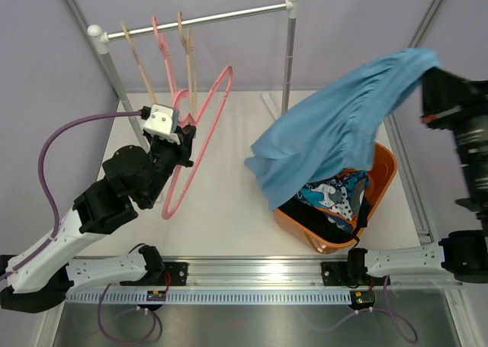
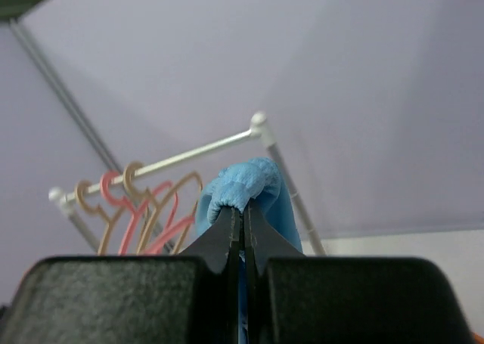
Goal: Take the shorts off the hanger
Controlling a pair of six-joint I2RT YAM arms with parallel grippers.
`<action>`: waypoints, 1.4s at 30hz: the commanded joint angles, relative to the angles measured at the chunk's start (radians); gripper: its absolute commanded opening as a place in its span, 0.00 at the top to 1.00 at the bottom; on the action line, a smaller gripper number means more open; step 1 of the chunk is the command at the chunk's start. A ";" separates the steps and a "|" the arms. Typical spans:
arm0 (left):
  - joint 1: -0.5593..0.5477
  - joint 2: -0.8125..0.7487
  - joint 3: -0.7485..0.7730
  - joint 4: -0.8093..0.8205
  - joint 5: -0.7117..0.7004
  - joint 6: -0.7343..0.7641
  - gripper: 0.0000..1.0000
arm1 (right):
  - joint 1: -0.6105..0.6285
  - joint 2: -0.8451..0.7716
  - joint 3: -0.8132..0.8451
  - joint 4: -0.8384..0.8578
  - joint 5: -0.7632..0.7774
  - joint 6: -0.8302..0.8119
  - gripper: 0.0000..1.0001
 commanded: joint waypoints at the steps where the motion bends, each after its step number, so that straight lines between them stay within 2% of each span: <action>1: -0.002 -0.033 -0.030 0.044 -0.055 0.017 1.00 | -0.007 -0.007 0.026 0.265 0.073 -0.252 1.00; 11: -0.002 -0.060 -0.059 0.055 -0.055 0.026 1.00 | -0.008 -0.009 -0.106 0.268 0.103 -0.220 1.00; 16: -0.002 -0.064 -0.070 0.061 -0.050 0.026 1.00 | -0.028 0.014 -0.120 0.197 0.117 -0.157 1.00; 17: -0.002 -0.063 -0.070 0.061 -0.049 0.024 1.00 | -0.057 0.020 -0.114 0.165 0.111 -0.127 1.00; 18: -0.002 -0.063 -0.067 0.061 -0.046 0.023 1.00 | -0.079 0.025 -0.106 0.057 0.106 -0.085 1.00; 19: -0.002 -0.060 -0.068 0.062 -0.043 0.021 1.00 | -0.106 0.039 -0.083 0.003 0.100 0.015 1.00; 20: -0.002 -0.057 -0.067 0.061 -0.043 0.020 1.00 | -0.176 0.043 -0.071 -0.064 0.067 0.079 1.00; 21: -0.002 -0.055 -0.067 0.061 -0.040 0.018 1.00 | -0.216 0.049 -0.059 -0.209 0.041 0.157 1.00; 24: -0.001 -0.047 -0.063 0.058 -0.037 0.015 1.00 | -0.371 0.047 -0.071 -0.385 -0.067 0.382 1.00; 27: -0.001 -0.038 -0.059 0.050 -0.021 0.010 1.00 | -0.495 -0.005 -0.176 -0.506 -0.110 0.556 1.00; 30: -0.001 -0.023 -0.044 0.038 0.014 0.003 1.00 | -0.563 -0.122 -0.379 -0.594 -0.197 0.752 1.00; 31: -0.001 -0.014 -0.036 0.027 0.023 0.000 1.00 | -0.583 -0.151 -0.514 -0.605 -0.223 0.798 1.00; 33: -0.001 0.014 -0.005 0.016 0.041 -0.008 1.00 | -0.586 -0.226 -0.658 -0.634 -0.282 0.952 0.99; 34: -0.001 0.026 0.009 -0.002 0.057 -0.011 1.00 | -0.587 -0.243 -0.807 -0.640 -0.295 0.999 0.98; 35: -0.001 0.038 0.036 -0.010 0.063 -0.016 1.00 | -0.588 -0.274 -0.886 -0.643 -0.333 1.104 0.96; 39: -0.001 0.091 0.091 -0.040 0.075 -0.014 1.00 | -0.588 -0.345 -1.275 -0.530 -0.518 1.294 0.96; 42: 0.001 0.108 0.124 -0.051 0.081 -0.014 1.00 | -0.588 -0.395 -1.387 -0.482 -0.588 1.374 0.97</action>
